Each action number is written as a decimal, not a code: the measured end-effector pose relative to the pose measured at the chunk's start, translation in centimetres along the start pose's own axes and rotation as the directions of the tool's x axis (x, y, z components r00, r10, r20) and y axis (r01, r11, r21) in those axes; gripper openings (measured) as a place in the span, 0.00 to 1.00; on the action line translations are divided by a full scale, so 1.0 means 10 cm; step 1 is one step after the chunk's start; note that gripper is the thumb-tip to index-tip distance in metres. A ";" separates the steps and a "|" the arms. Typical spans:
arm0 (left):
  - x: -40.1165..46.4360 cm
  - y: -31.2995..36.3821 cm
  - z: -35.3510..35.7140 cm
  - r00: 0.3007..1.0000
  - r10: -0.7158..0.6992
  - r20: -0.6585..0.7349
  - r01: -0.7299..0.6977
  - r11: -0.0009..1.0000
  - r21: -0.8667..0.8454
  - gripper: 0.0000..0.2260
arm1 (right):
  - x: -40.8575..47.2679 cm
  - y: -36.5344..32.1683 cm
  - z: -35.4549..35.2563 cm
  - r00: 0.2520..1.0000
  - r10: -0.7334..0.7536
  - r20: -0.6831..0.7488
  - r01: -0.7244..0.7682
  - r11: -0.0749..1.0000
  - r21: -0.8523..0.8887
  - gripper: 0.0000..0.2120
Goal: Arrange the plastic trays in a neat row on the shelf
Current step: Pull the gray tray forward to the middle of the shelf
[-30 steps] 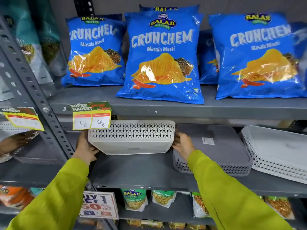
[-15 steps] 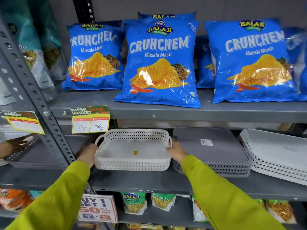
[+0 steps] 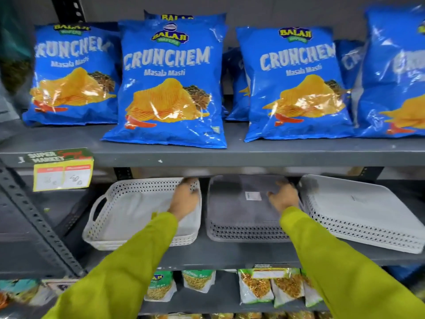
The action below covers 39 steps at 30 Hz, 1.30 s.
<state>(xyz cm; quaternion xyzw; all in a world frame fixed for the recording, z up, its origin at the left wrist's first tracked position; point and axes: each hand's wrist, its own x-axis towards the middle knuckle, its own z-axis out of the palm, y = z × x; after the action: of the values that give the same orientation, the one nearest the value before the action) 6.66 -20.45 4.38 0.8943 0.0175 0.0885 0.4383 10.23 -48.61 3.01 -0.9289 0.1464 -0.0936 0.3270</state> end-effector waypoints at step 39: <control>-0.16 0.40 0.86 0.784 -0.604 0.145 0.603 0.684 -0.411 0.27 | 0.44 1.15 -0.39 0.987 0.064 0.149 -0.093 0.975 0.202 0.05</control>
<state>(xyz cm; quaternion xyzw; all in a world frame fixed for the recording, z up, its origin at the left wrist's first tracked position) 6.39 -29.78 2.18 0.7166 0.2908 -0.0582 0.6313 10.85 -60.87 -0.90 -0.8873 0.1488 -0.0292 0.4355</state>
